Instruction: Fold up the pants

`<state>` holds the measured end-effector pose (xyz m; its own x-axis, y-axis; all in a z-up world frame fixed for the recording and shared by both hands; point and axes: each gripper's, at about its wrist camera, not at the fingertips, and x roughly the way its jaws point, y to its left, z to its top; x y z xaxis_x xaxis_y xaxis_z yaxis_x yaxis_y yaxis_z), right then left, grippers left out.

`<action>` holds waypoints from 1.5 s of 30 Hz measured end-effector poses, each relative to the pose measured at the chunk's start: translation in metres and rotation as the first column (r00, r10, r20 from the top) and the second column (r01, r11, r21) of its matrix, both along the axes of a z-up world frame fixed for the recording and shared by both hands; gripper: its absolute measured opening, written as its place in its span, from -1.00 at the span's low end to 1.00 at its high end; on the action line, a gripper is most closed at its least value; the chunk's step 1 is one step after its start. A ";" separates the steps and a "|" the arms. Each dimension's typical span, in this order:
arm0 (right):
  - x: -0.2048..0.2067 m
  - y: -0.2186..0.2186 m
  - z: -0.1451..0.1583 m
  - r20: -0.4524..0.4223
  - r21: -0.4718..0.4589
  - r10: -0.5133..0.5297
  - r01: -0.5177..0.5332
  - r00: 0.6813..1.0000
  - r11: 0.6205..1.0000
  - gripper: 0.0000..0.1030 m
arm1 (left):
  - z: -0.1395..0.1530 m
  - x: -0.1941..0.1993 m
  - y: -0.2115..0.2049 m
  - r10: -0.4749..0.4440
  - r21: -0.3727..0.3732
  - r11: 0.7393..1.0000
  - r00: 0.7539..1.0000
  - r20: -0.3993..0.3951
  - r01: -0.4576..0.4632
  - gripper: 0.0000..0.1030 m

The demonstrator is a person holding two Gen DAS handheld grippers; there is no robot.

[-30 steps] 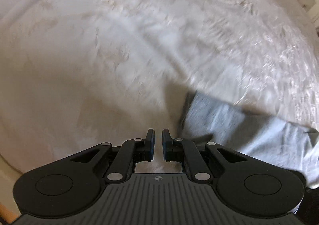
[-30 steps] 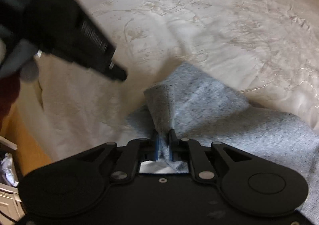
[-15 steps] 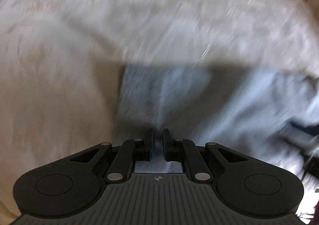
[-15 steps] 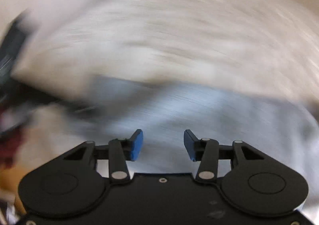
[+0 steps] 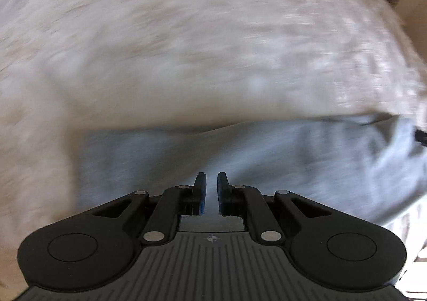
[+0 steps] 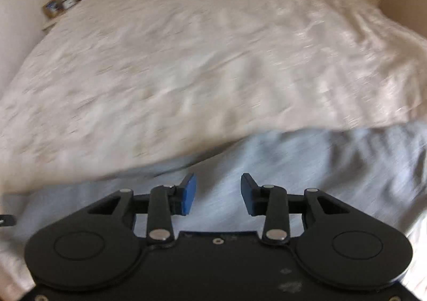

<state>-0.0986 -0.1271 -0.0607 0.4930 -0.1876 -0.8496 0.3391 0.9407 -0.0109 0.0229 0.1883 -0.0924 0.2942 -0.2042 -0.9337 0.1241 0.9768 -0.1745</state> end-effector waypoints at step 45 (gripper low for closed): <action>-0.053 -0.125 -0.082 -0.160 0.133 0.282 -0.263 0.946 0.956 -0.11 | -0.066 0.073 -0.365 -0.604 -0.371 0.782 0.756 -0.251 0.501 0.45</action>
<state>-0.1515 -0.2526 -0.1429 0.3539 0.0308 -0.9348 0.0716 0.9956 0.0599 0.0959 -0.1765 -0.1582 -0.2726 -0.4814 -0.8330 0.5102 0.6618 -0.5493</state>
